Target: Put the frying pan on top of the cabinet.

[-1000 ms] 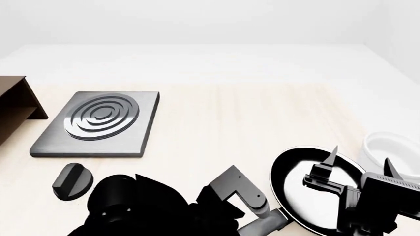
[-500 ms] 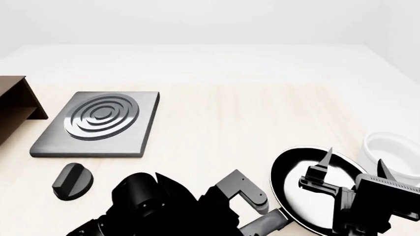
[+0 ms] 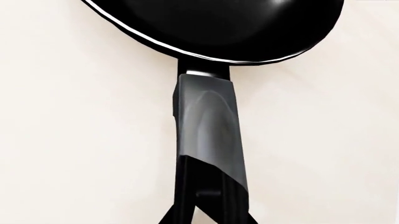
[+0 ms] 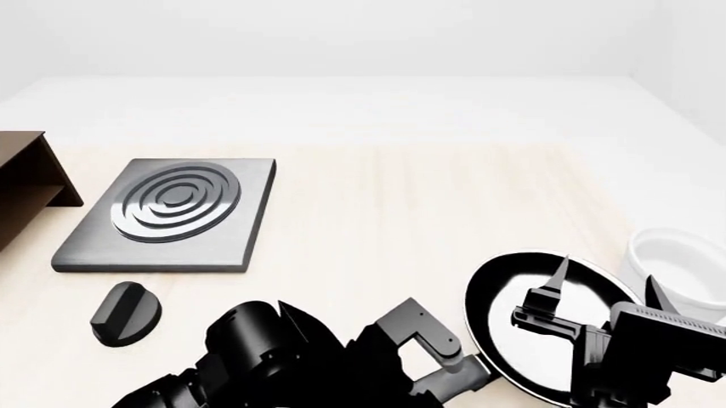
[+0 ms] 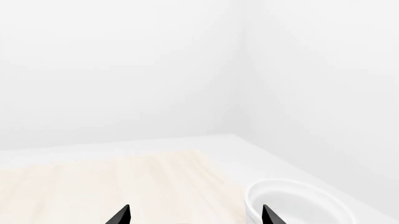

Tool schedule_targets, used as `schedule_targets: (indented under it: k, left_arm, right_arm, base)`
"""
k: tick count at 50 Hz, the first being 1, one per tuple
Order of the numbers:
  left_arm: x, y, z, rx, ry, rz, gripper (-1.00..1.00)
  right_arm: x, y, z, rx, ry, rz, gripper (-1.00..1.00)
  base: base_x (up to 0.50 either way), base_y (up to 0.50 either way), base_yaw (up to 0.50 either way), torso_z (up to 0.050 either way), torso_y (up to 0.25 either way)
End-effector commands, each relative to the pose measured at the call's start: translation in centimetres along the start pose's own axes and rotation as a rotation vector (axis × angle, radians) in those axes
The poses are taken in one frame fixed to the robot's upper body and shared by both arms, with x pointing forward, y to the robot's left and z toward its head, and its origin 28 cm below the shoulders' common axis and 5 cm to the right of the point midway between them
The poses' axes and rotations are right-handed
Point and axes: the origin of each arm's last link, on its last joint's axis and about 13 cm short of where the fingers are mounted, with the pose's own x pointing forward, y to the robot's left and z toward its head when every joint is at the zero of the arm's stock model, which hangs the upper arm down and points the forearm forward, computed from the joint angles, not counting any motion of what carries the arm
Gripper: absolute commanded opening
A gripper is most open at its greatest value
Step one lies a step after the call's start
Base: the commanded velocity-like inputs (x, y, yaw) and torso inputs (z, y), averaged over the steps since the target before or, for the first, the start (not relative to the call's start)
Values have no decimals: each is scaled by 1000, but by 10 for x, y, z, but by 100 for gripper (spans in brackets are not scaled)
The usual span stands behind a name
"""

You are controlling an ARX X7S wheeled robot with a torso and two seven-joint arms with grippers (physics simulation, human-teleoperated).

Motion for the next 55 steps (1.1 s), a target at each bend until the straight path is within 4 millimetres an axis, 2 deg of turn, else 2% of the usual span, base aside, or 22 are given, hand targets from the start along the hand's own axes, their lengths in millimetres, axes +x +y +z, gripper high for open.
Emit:
schedule_targets:
  k: [1, 7, 19, 23, 24, 27, 28, 33, 34, 35, 38, 39, 40, 45, 52, 55]
  left_arm:
    - [-15, 7, 1, -8, -45, 160, -100]
    - [-47, 6, -1, -19, -123, 259, -100]
    - [-106, 24, 3, -79, -304, 416, -100]
    - [-140, 34, 22, -122, -416, 495, -100]
    - [-162, 37, 33, -143, -489, 546, -100]
    - [-192, 43, 50, -191, -574, 615, -100]
    - [-212, 49, 59, -228, -611, 668, -100]
    - [-251, 65, 80, -338, -674, 771, -100]
    - [-270, 73, 88, -389, -698, 846, -100]
    - [-270, 74, 88, -389, -698, 846, -100]
    - [-295, 88, 97, -476, -712, 940, -100]
    - [-295, 89, 98, -476, -712, 940, -100]
    - [-306, 97, 99, -524, -714, 1002, -100]
    - [-326, 120, 98, -664, -707, 1129, -100]
    - [-350, 135, 65, -961, -770, 1298, -100]
    - [-352, 140, 53, -1022, -753, 1357, -100]
  right_arm:
    - [-1, -1, 2, 4, -6, 0, 100]
    - [0, -2, 1, 6, -7, -3, 100]
    - [2, -1, 1, 6, -5, -4, 100]
    - [3, 0, 3, 6, -7, 1, 100]
    - [4, 0, 3, 8, -7, 4, 100]
    - [4, 0, 3, 10, -7, 5, 100]
    - [3, -1, 3, 10, -8, 5, 100]
    - [3, -2, 5, 7, -12, 3, 100]
    - [3, -2, 4, 9, -12, 1, 100]
    - [3, -2, 4, 10, -12, 1, 100]
    - [3, -1, 2, 11, -7, 4, 100]
    - [3, -1, 1, 12, -6, 5, 100]
    - [4, -1, 1, 12, -5, 6, 100]
    - [4, 0, 1, 11, -6, 13, 100]
    - [3, -1, 0, 11, -4, 7, 100]
    - [4, 0, 2, 6, -6, 10, 100]
  base:
    - [0, 0, 0, 0, 0]
    - [0, 0, 0, 0, 0]
    - [0, 0, 0, 0, 1]
    - [0, 0, 0, 0, 3]
    - [0, 0, 0, 0, 0]
    - [0, 0, 0, 0, 3]
    - [0, 0, 0, 0, 0]
    - [0, 0, 0, 0, 2]
    - [0, 0, 3, 0, 0]
    - [0, 0, 0, 0, 0]
    - [0, 0, 0, 0, 4]
    - [0, 0, 0, 0, 0]
    - [0, 0, 0, 0, 0]
    - [0, 0, 1, 0, 2]
    - [0, 0, 1, 0, 1]
    - [0, 0, 0, 0, 0]
